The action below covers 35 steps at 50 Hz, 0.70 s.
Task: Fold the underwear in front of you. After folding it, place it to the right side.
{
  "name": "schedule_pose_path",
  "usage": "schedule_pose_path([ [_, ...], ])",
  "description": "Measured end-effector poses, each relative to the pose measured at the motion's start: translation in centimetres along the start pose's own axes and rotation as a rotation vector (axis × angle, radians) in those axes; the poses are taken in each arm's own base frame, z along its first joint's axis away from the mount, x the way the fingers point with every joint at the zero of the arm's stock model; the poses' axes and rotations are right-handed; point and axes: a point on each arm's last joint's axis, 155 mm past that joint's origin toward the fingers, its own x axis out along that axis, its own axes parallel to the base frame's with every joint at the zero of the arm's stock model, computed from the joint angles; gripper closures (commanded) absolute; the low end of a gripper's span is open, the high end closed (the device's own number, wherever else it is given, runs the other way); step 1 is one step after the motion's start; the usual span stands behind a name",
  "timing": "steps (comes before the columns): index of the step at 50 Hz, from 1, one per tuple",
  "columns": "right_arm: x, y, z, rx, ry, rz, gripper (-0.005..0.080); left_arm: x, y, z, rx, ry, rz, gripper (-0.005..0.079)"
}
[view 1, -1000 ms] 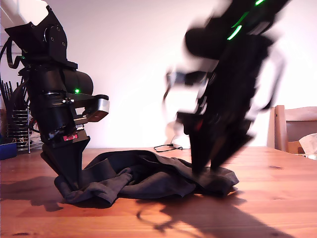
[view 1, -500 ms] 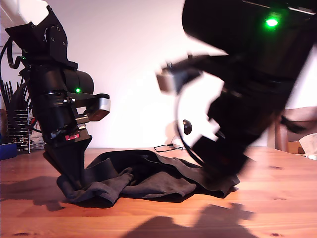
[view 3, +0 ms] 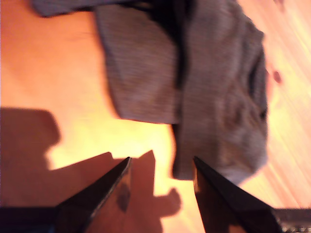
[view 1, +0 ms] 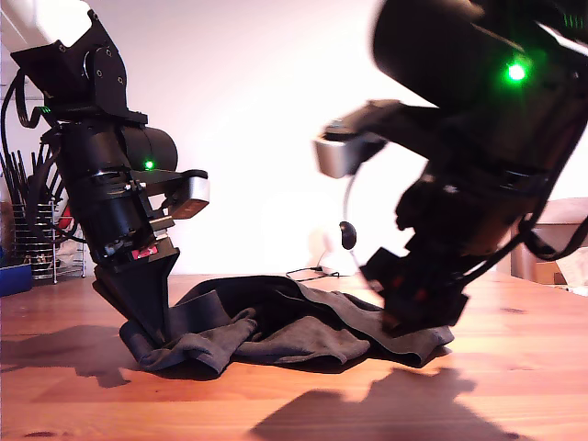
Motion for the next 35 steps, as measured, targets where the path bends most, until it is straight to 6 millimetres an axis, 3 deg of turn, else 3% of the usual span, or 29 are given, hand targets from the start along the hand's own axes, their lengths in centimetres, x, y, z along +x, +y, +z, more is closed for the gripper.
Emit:
schedule_pose_path([
  [5,0.5,-0.3,-0.5,-0.003,0.011,0.011,0.0399,0.0,0.0,0.0,0.000,0.000,0.000,0.0766],
  [15,1.9,0.9,-1.4,-0.042,0.039,0.046,0.0399,0.0,0.0,0.0,0.000,0.000,0.000,0.0766],
  [35,3.4,0.9,-0.7,-0.128,0.004,0.022,0.0399,0.0,0.0,0.0,0.000,0.000,-0.001,0.0766],
])
